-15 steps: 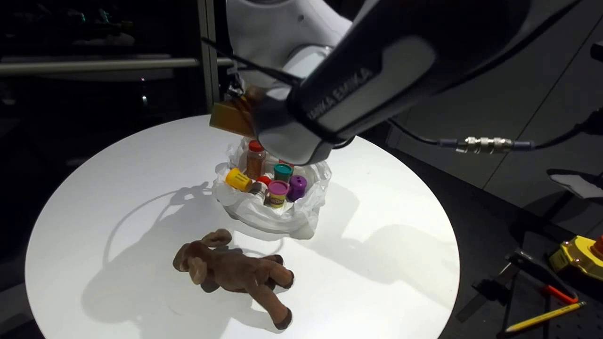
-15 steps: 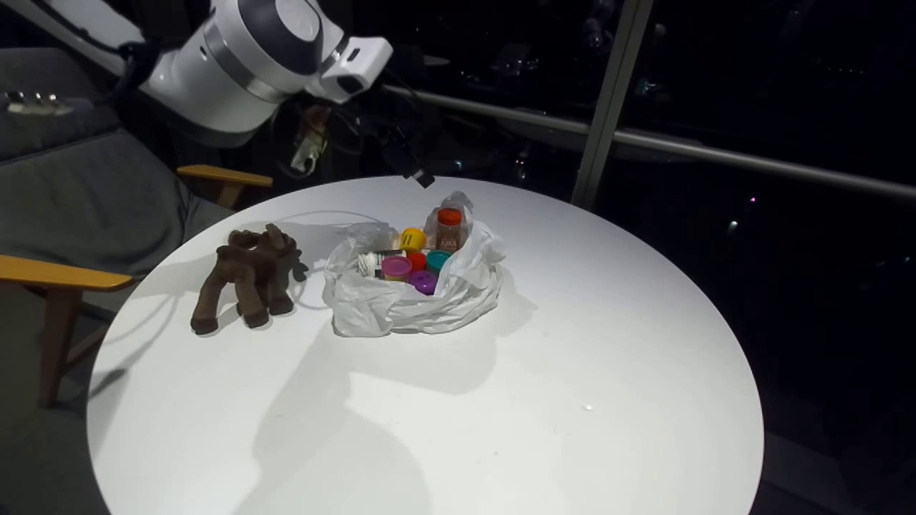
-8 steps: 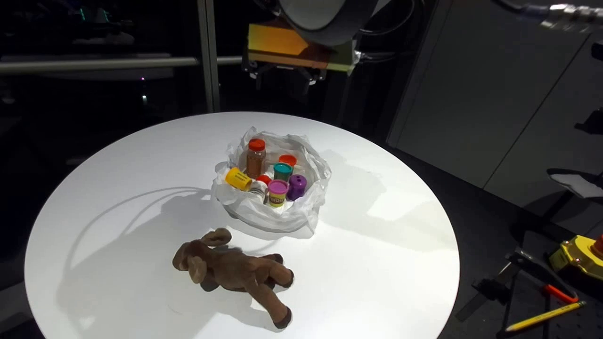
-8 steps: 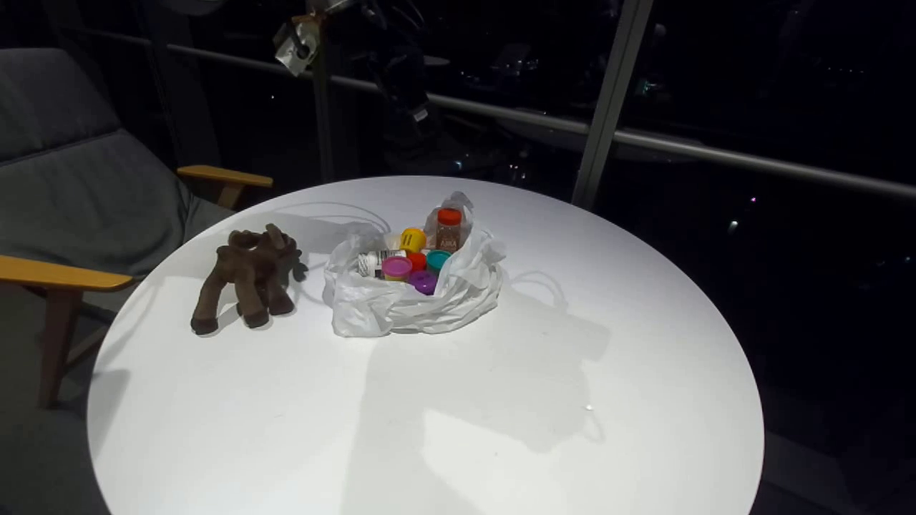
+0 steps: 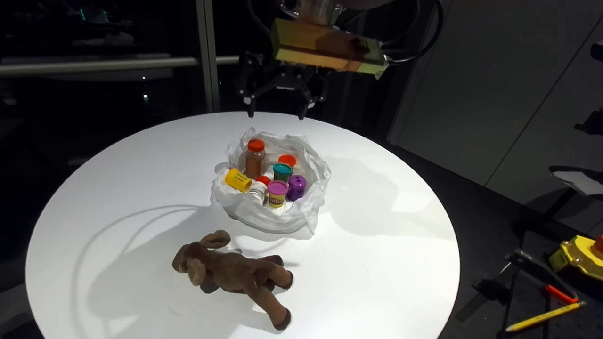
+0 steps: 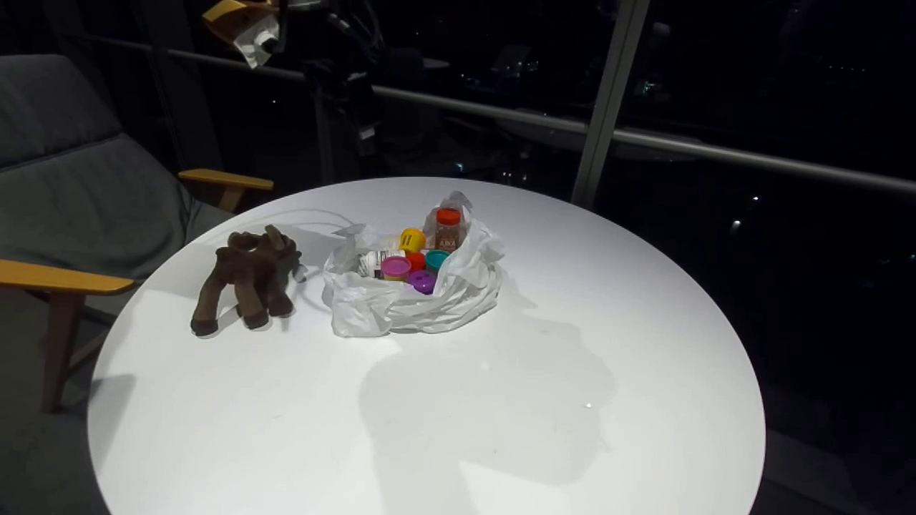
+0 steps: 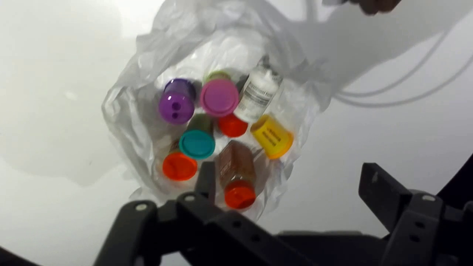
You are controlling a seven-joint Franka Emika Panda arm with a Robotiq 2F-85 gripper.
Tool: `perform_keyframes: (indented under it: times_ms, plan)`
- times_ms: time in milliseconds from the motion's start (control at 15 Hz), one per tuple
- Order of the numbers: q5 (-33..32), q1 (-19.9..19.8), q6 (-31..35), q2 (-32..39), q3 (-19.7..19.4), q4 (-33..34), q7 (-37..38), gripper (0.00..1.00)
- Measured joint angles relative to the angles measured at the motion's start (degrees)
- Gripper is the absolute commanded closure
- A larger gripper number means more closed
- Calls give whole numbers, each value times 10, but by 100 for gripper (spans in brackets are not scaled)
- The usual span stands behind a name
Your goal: Pick the objects on the table and put them in the plastic bag
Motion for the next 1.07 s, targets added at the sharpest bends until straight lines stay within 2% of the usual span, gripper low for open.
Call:
perform_keyframes:
  times_ms: [267,467,667,800,933,1067]
  plan:
    - [27,-102,-51,0,169,-9,-49,0]
    - [42,-145,-129,2,255,-4,-81,0]
    - [48,-167,-221,14,304,16,-115,0]
    - [48,-173,-276,35,320,35,-135,0]
    - [46,-173,-302,66,329,53,-151,0]
    - [40,-170,-300,100,336,70,-158,0]
